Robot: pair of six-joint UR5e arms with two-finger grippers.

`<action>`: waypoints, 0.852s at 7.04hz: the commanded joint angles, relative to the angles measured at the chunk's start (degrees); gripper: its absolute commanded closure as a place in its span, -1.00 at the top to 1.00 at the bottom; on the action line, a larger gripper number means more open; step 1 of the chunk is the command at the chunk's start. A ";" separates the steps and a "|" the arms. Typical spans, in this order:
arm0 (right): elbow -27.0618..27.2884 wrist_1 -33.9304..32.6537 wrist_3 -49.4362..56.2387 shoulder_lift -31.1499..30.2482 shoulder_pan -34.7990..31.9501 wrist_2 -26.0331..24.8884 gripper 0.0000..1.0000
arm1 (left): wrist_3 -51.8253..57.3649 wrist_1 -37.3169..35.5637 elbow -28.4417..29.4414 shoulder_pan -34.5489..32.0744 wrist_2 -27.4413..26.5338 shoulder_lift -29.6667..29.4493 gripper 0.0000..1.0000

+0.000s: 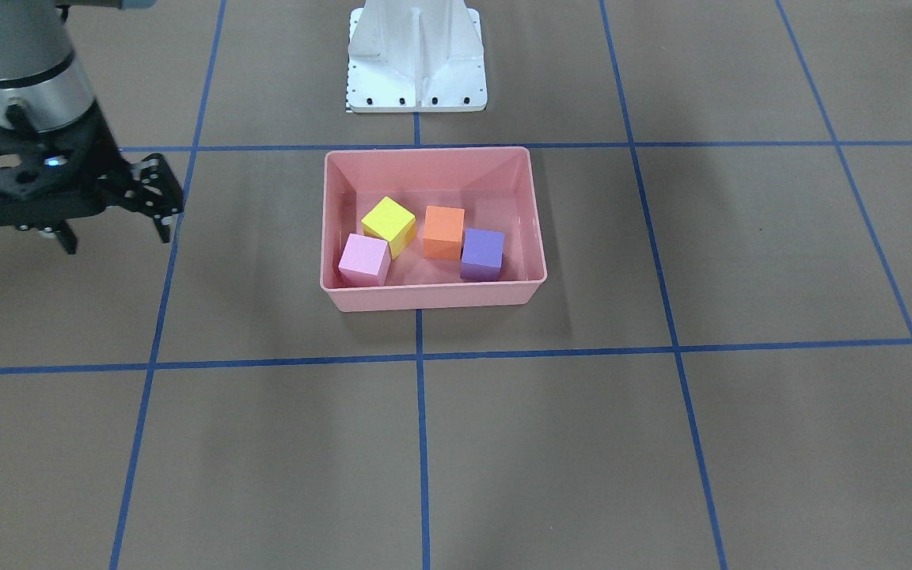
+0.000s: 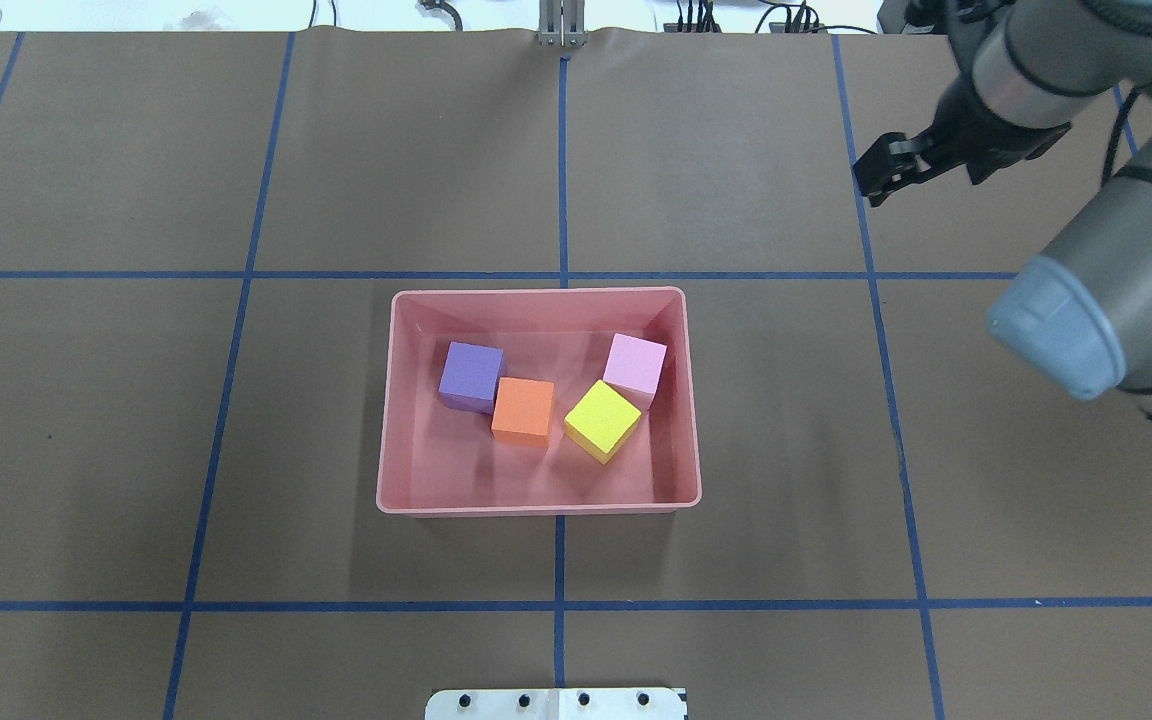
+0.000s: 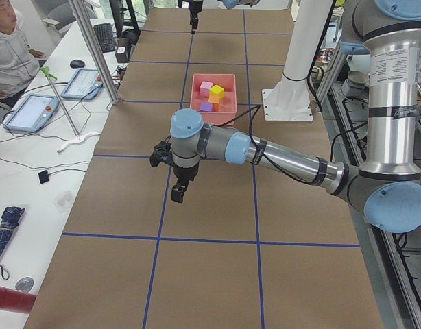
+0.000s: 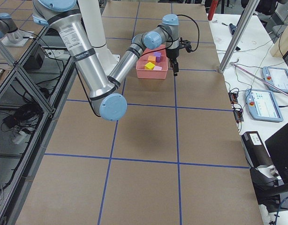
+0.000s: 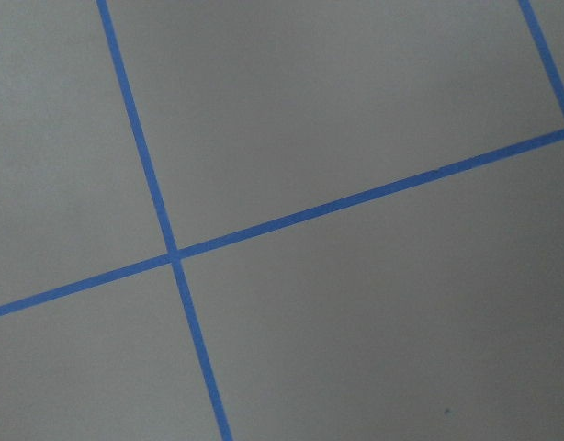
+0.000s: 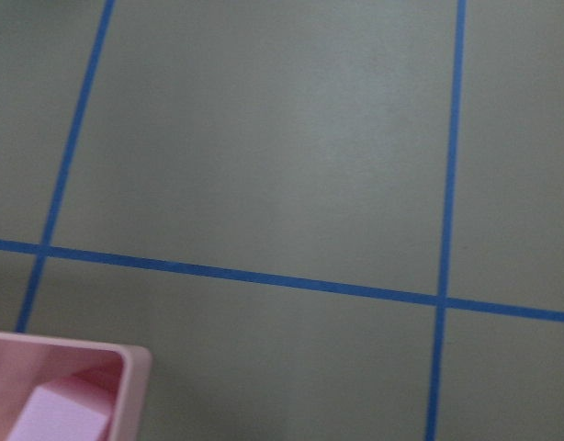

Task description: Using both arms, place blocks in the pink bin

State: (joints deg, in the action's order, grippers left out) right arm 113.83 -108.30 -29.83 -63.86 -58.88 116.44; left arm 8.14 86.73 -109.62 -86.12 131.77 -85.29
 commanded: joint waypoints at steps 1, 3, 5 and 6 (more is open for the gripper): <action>-7.36 0.02 23.92 -4.76 -13.57 8.95 1.00 | 6.87 -0.16 4.75 -4.12 0.33 1.52 1.00; -10.73 0.11 33.59 -11.60 -22.47 12.66 1.00 | 6.28 0.28 4.77 -4.23 0.33 3.72 1.00; -10.73 1.07 34.23 -20.47 -26.36 12.15 1.00 | 6.01 0.98 5.47 -4.66 0.33 4.69 1.00; -10.91 5.78 34.14 -25.04 -27.15 12.06 1.00 | 5.49 0.72 5.90 -4.75 0.50 4.78 1.00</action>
State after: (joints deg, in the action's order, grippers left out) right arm 103.12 -106.34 4.09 -83.34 -84.60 128.61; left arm 14.03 87.35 -104.03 -90.65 132.11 -80.94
